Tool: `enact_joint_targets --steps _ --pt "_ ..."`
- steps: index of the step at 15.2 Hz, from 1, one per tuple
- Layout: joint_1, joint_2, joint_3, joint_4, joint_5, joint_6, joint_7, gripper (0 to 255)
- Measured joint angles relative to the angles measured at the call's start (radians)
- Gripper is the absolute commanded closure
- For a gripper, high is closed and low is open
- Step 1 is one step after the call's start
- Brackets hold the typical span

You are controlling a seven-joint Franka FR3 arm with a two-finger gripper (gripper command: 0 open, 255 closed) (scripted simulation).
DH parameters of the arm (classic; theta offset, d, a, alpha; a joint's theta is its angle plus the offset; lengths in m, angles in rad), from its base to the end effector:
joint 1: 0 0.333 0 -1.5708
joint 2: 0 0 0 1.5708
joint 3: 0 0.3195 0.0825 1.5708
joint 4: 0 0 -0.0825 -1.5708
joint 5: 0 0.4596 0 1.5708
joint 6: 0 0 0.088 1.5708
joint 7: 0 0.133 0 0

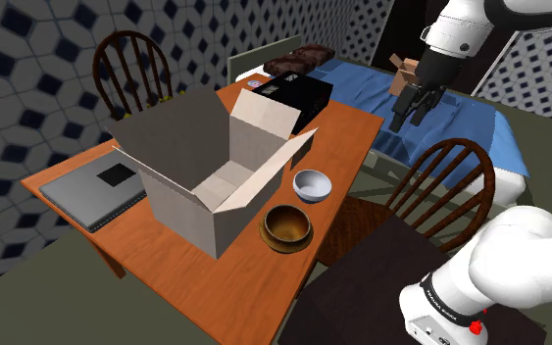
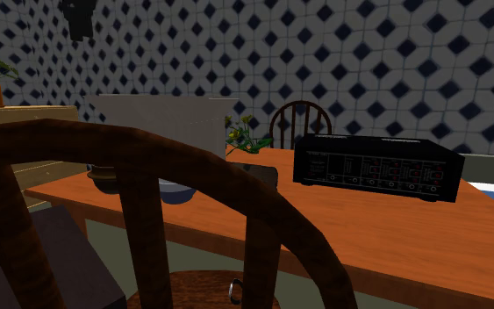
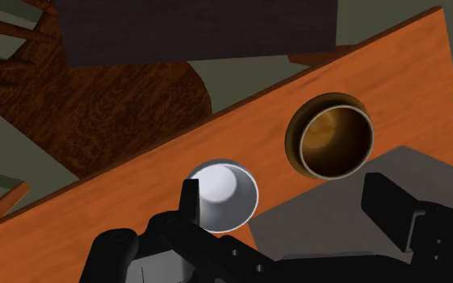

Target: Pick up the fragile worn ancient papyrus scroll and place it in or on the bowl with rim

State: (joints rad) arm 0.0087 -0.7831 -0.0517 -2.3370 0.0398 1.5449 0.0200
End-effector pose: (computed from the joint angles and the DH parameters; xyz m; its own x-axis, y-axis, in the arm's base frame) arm 0.3779 -0.0140 0.5740 0.9989 -0.0465 -0.0111 -0.0472 -0.9960 -0.0760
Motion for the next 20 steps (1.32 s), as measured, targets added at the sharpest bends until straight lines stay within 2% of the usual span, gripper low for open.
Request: enact_joint_targets --steps 3,7,16,20 --pt "-0.005 0.030 0.013 -0.005 0.011 0.032 0.034 0" --pt "-0.025 0.142 0.038 -0.005 0.035 0.134 0.125 0" --pt "-0.058 0.472 0.097 0.074 0.081 0.368 0.355 0" --pt "-0.073 0.613 0.103 0.145 0.087 0.435 0.446 0"
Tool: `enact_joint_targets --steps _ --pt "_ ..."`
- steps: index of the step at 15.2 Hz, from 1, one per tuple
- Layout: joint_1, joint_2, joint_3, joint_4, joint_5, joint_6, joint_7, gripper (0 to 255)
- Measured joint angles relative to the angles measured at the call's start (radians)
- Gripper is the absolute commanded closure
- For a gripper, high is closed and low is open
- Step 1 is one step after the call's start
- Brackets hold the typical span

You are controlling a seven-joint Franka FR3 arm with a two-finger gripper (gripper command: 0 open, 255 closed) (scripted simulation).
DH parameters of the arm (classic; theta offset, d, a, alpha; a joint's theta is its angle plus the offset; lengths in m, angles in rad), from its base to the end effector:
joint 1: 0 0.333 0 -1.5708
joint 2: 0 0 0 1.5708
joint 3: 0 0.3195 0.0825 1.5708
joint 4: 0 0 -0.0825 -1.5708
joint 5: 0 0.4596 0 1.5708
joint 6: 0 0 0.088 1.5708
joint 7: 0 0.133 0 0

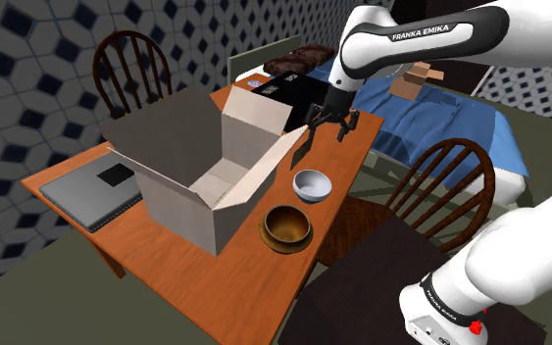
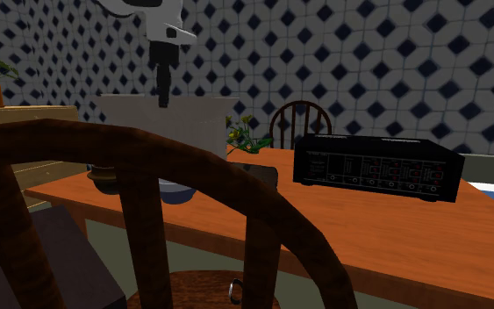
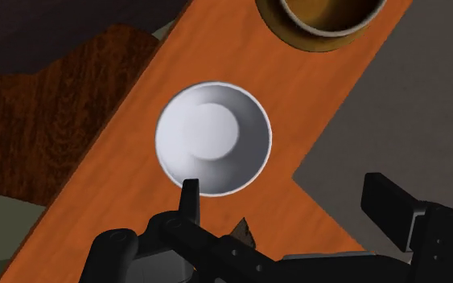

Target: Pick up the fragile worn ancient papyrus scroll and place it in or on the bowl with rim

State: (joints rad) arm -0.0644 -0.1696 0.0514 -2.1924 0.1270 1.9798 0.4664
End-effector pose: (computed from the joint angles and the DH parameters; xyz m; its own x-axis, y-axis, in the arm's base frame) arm 0.5595 0.0039 0.3991 0.8594 -0.5037 -0.0881 -0.5099 -0.8571 -0.0736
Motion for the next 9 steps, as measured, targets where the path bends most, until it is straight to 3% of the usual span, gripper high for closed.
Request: enact_joint_targets --steps 9 --pt "-0.031 0.270 -0.030 0.214 0.012 0.122 0.182 0"
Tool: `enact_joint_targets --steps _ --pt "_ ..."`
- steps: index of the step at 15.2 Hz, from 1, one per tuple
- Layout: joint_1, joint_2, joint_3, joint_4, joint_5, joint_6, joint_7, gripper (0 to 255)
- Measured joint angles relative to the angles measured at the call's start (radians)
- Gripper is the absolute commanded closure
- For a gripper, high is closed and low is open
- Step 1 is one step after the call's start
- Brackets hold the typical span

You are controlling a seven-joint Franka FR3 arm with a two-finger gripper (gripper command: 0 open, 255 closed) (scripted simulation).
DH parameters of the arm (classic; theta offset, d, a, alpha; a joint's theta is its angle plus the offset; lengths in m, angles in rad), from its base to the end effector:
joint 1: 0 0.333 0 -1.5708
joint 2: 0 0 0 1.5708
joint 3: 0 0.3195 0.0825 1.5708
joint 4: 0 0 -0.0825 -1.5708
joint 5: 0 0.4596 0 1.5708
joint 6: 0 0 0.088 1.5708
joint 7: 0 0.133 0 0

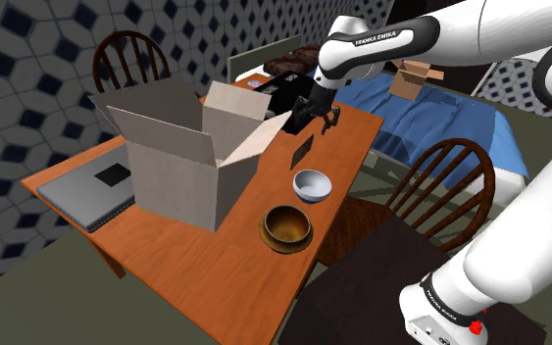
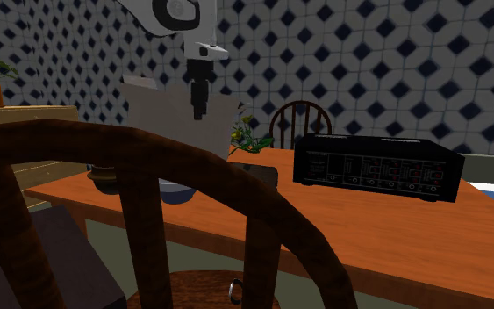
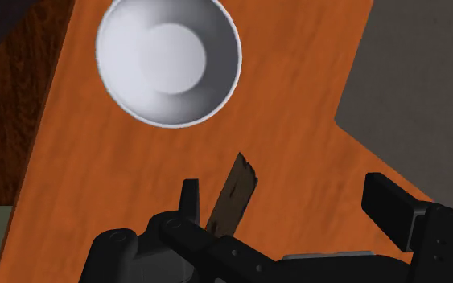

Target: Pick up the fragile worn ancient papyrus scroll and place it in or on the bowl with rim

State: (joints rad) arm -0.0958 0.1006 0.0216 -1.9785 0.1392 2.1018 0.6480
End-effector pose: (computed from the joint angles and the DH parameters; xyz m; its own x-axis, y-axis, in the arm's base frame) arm 0.6461 -0.0384 0.3606 0.7038 -0.7079 -0.0599 -0.7095 -0.6962 -0.1094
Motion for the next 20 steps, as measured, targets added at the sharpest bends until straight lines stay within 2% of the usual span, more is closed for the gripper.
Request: enact_joint_targets --steps 3,8,12,13,14,18,20 --pt "-0.007 0.077 -0.013 0.099 0.010 0.020 0.055 0" --pt "-0.015 0.106 -0.027 0.122 0.015 0.036 0.082 0" --pt "-0.014 0.167 -0.037 0.183 0.020 0.050 0.123 0" --pt "-0.010 0.169 -0.036 0.165 0.024 0.079 0.133 0" --pt "-0.020 0.214 -0.040 0.219 0.029 0.087 0.124 0" --pt "-0.013 0.232 -0.049 0.239 0.021 0.098 0.165 0" --pt "-0.002 0.258 -0.060 0.243 0.009 0.165 0.221 0"
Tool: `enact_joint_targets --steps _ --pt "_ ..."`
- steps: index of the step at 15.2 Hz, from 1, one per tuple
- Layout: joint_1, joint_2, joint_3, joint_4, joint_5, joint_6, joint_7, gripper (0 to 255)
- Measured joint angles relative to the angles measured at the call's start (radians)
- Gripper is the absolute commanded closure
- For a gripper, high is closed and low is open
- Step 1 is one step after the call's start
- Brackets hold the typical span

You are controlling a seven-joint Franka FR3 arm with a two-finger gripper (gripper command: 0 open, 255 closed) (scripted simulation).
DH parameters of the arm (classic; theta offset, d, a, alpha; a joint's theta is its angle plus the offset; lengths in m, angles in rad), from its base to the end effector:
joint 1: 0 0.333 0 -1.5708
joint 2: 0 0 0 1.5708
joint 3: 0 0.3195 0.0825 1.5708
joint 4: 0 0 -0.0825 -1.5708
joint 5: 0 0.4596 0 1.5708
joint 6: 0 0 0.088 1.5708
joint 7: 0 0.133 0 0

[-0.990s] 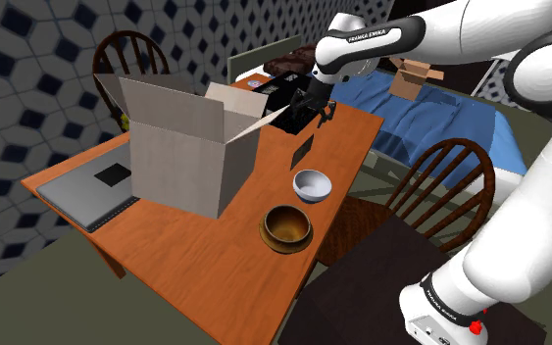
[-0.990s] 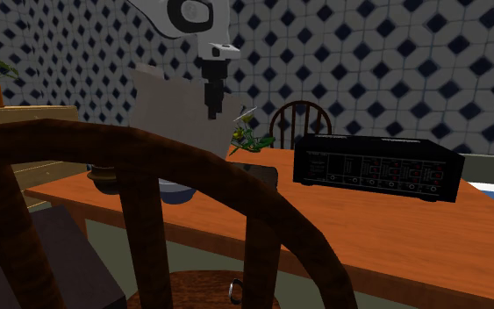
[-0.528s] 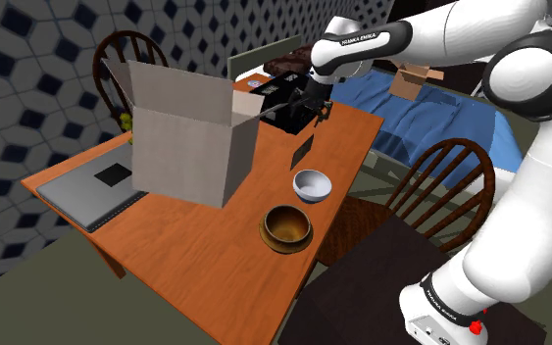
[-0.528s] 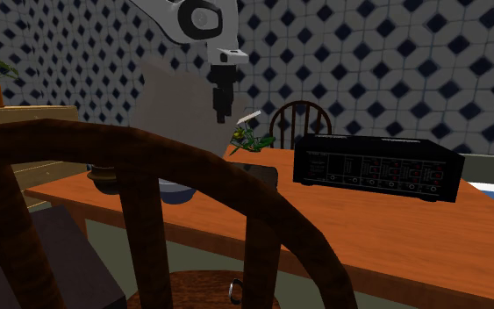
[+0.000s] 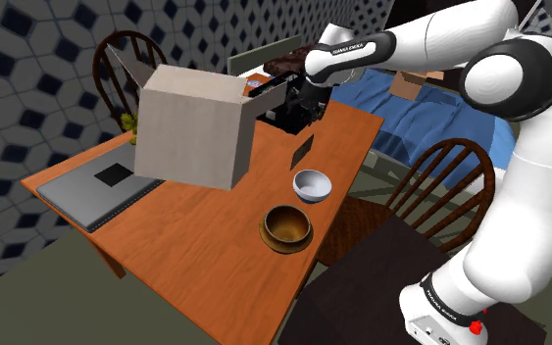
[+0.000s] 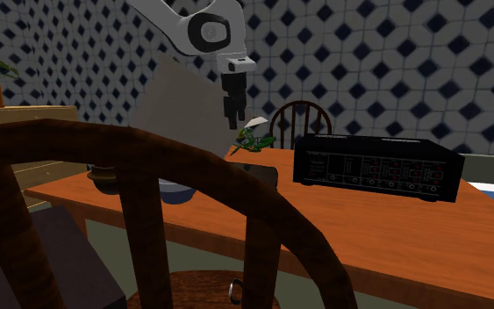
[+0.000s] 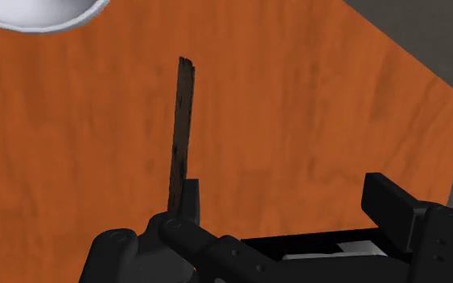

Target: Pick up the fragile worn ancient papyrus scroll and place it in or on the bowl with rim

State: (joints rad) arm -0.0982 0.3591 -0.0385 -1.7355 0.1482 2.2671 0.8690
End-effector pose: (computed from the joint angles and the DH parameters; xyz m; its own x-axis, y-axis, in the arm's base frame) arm 0.7328 -0.0922 0.3293 0.4629 -0.8862 0.0204 -0.8663 -0.4571 -0.2015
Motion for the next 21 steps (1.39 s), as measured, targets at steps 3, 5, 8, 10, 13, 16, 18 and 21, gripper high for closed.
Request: enact_joint_targets --steps 3,5,8,10,13,16,18,21 --pt "0.025 0.085 -0.002 0.019 -0.012 0.076 0.086 0" --pt "0.031 0.115 -0.005 -0.001 -0.013 -0.046 0.125 0" --pt "0.042 0.138 -0.004 -0.018 -0.014 -0.060 0.150 0" --pt "0.045 0.151 -0.002 -0.030 -0.012 -0.041 0.153 0" --pt "0.047 0.170 0.001 -0.043 -0.009 -0.010 0.153 0" --pt "0.048 0.176 0.001 -0.044 -0.008 -0.003 0.153 0" --pt "0.048 0.176 0.001 -0.045 -0.008 -0.002 0.153 0" --pt "0.048 0.176 0.001 -0.045 -0.008 -0.002 0.153 255"
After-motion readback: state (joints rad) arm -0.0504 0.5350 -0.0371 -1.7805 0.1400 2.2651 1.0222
